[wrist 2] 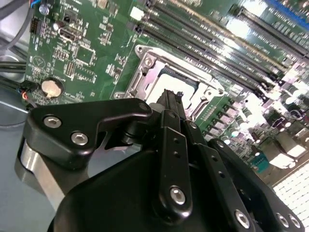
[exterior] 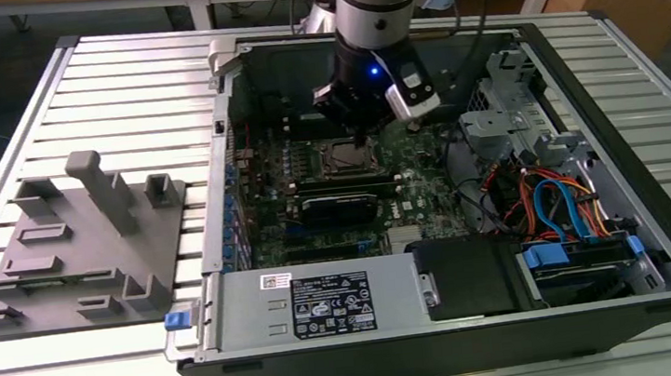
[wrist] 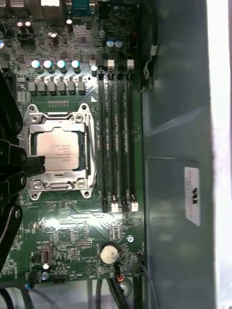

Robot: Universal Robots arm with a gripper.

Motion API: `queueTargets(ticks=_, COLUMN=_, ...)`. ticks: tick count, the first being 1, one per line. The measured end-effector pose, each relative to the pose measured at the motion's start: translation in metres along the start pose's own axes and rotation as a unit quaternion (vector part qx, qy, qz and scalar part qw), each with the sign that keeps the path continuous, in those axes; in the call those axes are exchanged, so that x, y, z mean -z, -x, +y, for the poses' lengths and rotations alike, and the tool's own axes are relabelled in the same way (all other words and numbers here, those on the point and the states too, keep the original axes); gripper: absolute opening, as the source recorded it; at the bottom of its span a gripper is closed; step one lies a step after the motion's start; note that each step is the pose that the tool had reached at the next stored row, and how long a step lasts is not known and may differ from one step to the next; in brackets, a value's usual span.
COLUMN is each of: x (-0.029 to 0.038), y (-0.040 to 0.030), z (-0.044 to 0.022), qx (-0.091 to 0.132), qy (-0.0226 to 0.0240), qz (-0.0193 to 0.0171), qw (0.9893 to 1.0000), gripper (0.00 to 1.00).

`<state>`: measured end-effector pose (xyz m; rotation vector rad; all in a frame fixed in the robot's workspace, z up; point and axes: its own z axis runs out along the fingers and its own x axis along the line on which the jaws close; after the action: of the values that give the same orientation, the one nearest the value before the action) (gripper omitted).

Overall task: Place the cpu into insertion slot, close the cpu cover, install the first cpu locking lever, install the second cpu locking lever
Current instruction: 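Install the second cpu locking lever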

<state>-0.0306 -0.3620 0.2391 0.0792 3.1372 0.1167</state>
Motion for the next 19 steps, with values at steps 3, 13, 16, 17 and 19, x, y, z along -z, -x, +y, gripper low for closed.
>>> queueTargets(ticks=3, x=0.0003, y=0.0002, z=-0.0046, qx=0.0, qy=0.0, qz=0.0, qw=1.0, gripper=0.1)
queueTargets(ticks=13, x=0.0005, y=0.0006, z=-0.0125, qx=0.023, qy=-0.0002, qz=0.002, qw=0.9997, gripper=0.1)
queueTargets(ticks=16, x=0.001, y=0.0006, z=-0.0194, qx=0.024, qy=-0.0002, qz=0.0021, qw=0.9997, gripper=0.1)
queueTargets(ticks=17, x=0.0012, y=0.0007, z=-0.0218, qx=0.023, qy=-0.0001, qz=0.002, qw=0.9997, gripper=0.1)
queueTargets(ticks=19, x=0.0014, y=0.0008, z=-0.0251, qx=0.023, qy=0.0, qz=0.002, qw=0.9997, gripper=0.1)
